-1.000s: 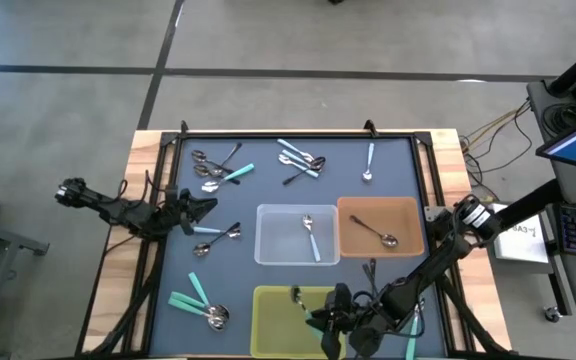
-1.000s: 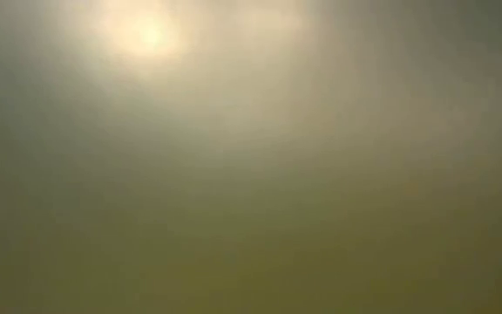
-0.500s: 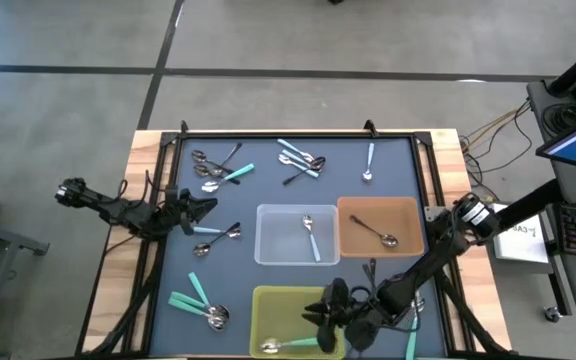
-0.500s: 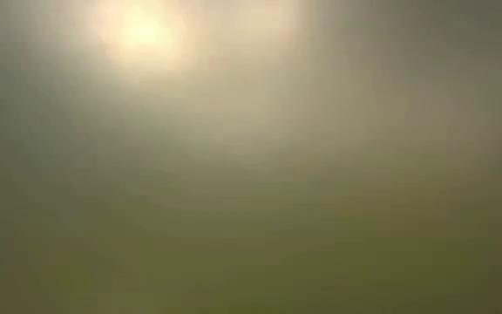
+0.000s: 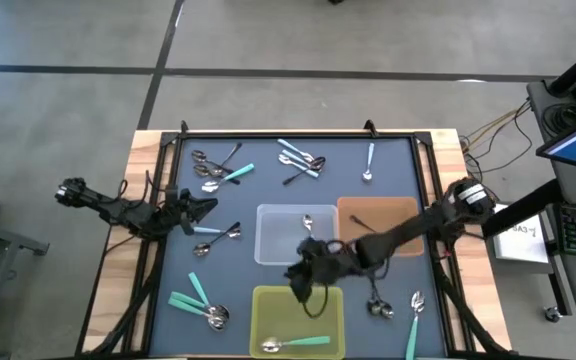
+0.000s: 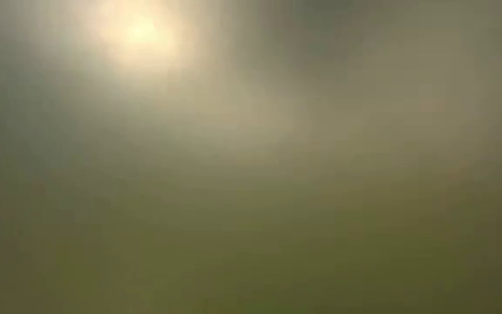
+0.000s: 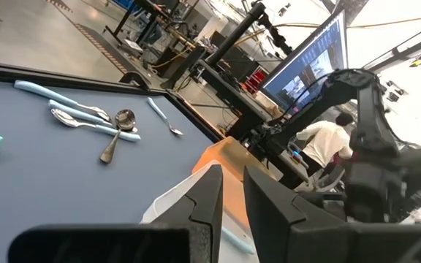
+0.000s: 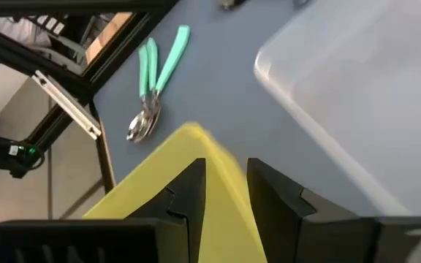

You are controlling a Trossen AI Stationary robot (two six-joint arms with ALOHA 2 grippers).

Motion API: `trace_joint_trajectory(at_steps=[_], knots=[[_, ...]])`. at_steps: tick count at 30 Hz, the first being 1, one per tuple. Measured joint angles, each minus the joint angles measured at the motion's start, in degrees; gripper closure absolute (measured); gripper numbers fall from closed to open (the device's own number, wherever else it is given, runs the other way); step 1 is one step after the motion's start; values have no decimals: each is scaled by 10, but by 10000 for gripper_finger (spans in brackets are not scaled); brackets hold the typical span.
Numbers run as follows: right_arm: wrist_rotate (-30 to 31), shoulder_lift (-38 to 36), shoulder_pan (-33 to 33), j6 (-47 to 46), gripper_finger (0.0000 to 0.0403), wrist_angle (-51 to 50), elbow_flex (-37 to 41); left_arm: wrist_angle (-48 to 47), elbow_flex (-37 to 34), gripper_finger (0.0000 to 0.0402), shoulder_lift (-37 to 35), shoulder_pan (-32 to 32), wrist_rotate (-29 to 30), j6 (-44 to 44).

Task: Sort silverware by color (type)
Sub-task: Put the black spoon into the orange bin

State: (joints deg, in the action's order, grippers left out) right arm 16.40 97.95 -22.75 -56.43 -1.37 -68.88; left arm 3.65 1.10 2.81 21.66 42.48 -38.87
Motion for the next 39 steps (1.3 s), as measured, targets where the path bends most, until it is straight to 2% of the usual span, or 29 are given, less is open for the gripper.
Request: trace_joint_trajectory(at_steps=[4,9,15,27,35,39], knots=[[-33,-43,48,83,310,-49,0,1,0,361,0,0,0,0],[-61,-92,108,186,309,-192,0,1,0,361,2,0,0,0],[-63,-127,169,313,309,-311,0,2,0,361,2,0,0,0],[-64,-139,300,618,303,-336,0,1,0,361,3,0,0,0],[-80,-124,368,684,259,-339,0,1,0,361,3,0,0,0],[-80,-122,396,700,250,-340,0,1,0,361,3,0,0,0]])
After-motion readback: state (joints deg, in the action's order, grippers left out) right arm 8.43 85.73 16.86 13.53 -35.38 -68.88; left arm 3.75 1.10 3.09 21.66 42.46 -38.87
